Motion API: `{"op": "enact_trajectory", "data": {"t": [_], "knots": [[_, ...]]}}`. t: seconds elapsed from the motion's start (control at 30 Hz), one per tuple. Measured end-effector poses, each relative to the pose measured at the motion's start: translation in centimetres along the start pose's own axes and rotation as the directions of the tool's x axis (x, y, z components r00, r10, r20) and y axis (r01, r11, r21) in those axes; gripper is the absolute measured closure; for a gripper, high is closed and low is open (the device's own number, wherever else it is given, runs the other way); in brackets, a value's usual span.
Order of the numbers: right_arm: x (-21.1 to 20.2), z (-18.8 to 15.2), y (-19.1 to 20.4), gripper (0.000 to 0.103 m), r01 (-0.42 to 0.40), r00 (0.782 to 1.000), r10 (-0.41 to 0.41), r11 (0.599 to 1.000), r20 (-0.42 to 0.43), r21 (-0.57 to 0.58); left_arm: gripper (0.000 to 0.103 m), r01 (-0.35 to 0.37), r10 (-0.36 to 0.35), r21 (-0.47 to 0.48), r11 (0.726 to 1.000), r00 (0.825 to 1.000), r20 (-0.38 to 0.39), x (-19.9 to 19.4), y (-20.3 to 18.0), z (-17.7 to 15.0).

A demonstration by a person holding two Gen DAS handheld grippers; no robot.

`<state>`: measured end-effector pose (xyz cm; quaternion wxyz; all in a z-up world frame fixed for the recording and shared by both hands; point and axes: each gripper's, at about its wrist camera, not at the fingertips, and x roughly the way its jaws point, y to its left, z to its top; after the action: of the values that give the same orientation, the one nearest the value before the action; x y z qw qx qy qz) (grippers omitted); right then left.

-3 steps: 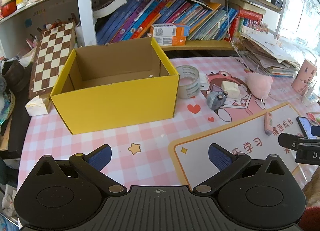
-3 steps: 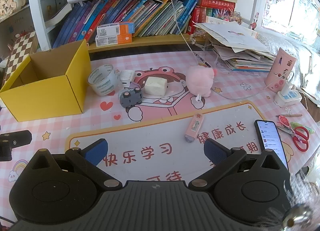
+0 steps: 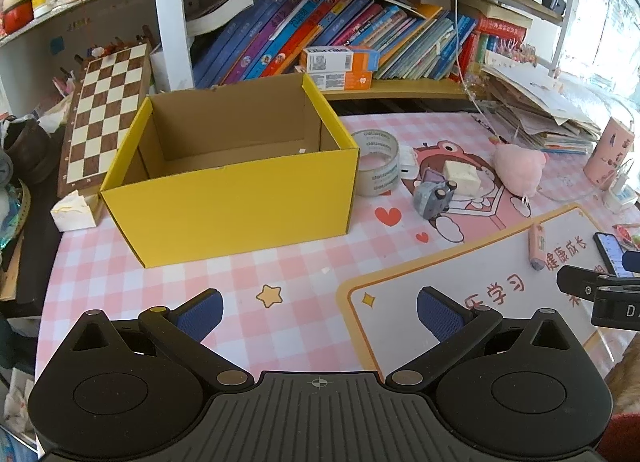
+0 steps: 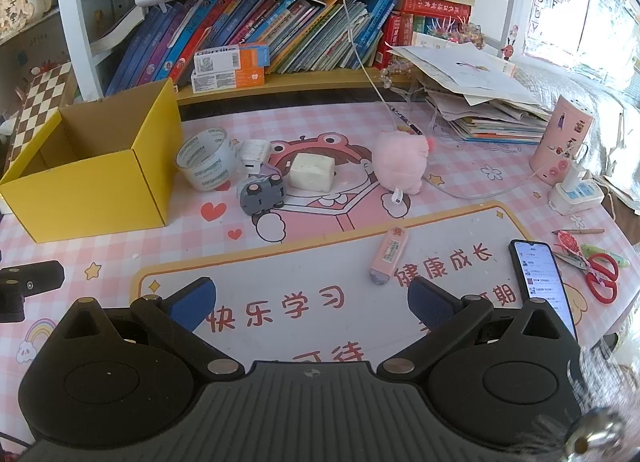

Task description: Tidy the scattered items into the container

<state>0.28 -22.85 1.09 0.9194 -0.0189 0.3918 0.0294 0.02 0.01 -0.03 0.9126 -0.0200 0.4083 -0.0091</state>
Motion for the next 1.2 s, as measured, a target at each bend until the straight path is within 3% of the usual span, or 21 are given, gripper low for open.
{"op": "enact_trajectory", "data": {"t": [1.2], "knots": [[0.20, 0.05, 0.32, 0.000, -0.007, 1.000, 0.007, 1.000, 0.000, -0.019, 0.000, -0.007, 0.007, -0.006, 1.000, 1.000, -0.006, -0.07, 0.21, -0.21]]}}
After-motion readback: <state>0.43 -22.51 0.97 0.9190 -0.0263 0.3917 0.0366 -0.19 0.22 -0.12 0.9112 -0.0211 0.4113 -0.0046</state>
